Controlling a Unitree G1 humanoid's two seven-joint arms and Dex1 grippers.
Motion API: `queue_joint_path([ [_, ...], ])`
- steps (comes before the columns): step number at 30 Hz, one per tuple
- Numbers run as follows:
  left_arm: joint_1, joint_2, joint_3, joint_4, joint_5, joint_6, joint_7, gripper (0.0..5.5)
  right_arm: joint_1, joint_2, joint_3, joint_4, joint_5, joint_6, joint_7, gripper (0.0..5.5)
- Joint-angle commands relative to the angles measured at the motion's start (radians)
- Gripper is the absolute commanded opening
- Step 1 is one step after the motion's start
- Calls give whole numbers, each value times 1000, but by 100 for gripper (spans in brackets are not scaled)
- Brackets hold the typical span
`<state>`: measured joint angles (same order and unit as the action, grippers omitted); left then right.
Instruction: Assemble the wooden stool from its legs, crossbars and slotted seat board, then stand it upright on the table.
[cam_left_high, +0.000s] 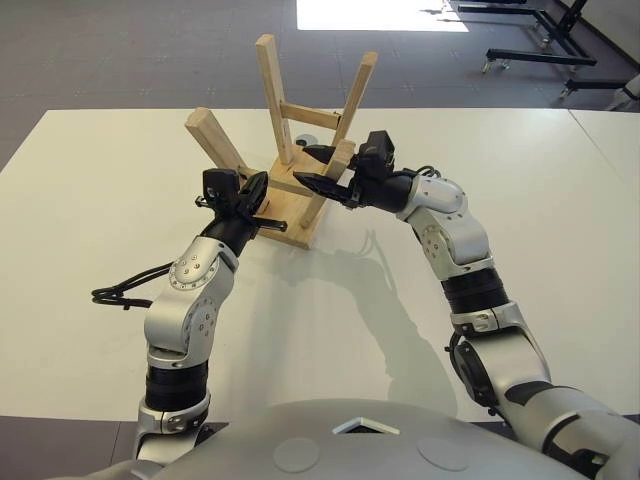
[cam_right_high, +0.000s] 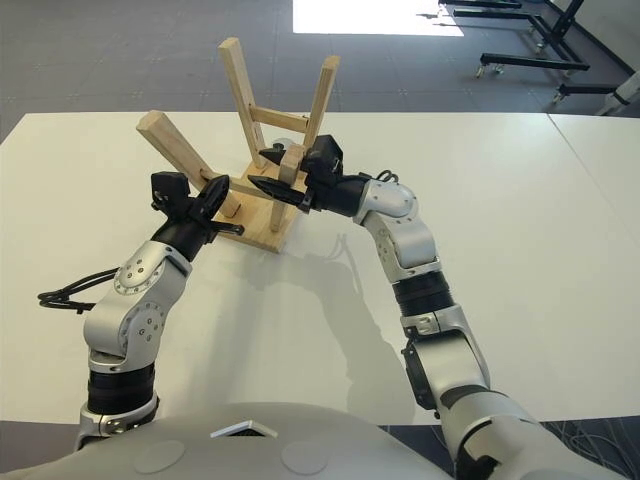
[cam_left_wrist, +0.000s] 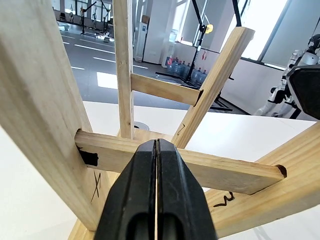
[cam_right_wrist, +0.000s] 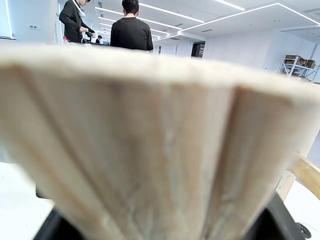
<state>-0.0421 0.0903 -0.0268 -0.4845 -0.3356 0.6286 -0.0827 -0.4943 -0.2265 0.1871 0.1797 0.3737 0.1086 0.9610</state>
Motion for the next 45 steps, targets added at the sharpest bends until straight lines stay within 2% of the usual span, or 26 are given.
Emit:
queue_joint_path([
  [1, -26, 5, 41, -130, -138, 111, -35, 2, 38, -7, 36, 37, -24, 73, 13, 205],
  [5, -198, 59, 213, -321, -498, 245, 14, 2, 44, -13, 31, 34, -22, 75, 11, 205],
  [7, -354, 124, 356, -290, -694, 251, 128, 2, 44, -14, 29, 37, -22, 73, 9, 205],
  [9, -492, 250, 505, -179, -804, 243, 221, 2, 42, -13, 27, 39, -21, 74, 8, 205],
  [11, -548, 397, 592, -63, -802, 252, 230, 2, 40, -11, 27, 39, -19, 75, 8, 205],
  [14, -536, 573, 634, 98, -679, 233, 164, 2, 35, -7, 29, 42, -18, 75, 9, 205],
  [16, -482, 621, 628, 200, -583, 179, 102, 2, 30, -3, 33, 47, -19, 75, 10, 205],
  [18, -423, 620, 601, 295, -498, 113, 33, 2, 30, -3, 36, 47, -18, 74, 10, 205],
  [25, -385, 453, 412, 469, -334, -50, -98, 2, 29, -4, 46, 49, -22, 74, 15, 205],
  [29, -389, 336, 285, 451, -288, -78, -133, 2, 30, -7, 53, 49, -21, 77, 23, 205],
  [33, -342, 287, 158, 340, -255, -57, -186, 2, 35, -12, 54, 44, -19, 80, 26, 205],
  [41, -322, 273, 169, 299, -239, -35, -176, 2, 34, -8, 57, 47, -17, 79, 23, 205],
  [45, -325, 312, 232, 342, -223, -49, -175, 2, 37, -19, 59, 49, -26, 80, 24, 205],
])
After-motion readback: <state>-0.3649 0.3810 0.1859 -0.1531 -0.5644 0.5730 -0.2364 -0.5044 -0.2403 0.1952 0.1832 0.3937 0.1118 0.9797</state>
